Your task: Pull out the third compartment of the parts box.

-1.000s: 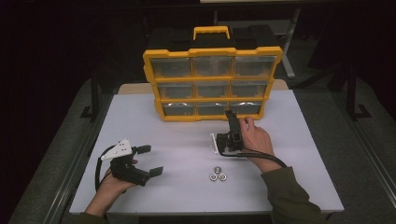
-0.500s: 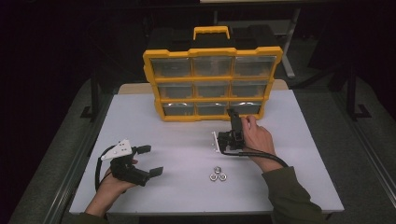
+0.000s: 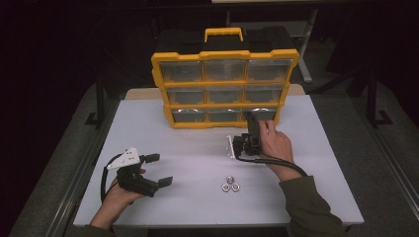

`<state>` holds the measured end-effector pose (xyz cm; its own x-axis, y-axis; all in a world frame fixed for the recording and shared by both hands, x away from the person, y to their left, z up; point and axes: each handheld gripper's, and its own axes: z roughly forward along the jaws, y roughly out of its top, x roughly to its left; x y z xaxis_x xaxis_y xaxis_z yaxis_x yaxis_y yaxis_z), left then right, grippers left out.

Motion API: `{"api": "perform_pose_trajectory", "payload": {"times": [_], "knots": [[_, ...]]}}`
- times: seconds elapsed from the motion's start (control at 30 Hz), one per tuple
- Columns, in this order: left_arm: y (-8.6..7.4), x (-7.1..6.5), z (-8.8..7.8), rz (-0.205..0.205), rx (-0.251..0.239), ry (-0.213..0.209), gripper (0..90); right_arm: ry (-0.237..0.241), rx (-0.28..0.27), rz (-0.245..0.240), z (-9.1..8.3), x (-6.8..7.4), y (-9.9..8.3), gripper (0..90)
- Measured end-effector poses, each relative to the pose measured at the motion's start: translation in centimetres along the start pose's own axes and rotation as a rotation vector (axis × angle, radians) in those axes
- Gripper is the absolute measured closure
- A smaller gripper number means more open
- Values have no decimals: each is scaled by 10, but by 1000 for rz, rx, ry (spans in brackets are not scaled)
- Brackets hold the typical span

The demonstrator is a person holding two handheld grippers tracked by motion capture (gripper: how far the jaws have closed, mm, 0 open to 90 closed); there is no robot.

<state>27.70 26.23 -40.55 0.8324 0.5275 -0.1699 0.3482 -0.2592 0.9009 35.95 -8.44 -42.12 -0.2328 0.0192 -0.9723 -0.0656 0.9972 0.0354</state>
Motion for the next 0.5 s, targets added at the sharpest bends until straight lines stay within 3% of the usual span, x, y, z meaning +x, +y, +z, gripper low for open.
{"api": "perform_pose_trajectory", "payload": {"times": [0.5], "knots": [[0, 0, 0, 3, 3, 1, 0, -39, 4, 9, -4, -10, -2, 62]]}}
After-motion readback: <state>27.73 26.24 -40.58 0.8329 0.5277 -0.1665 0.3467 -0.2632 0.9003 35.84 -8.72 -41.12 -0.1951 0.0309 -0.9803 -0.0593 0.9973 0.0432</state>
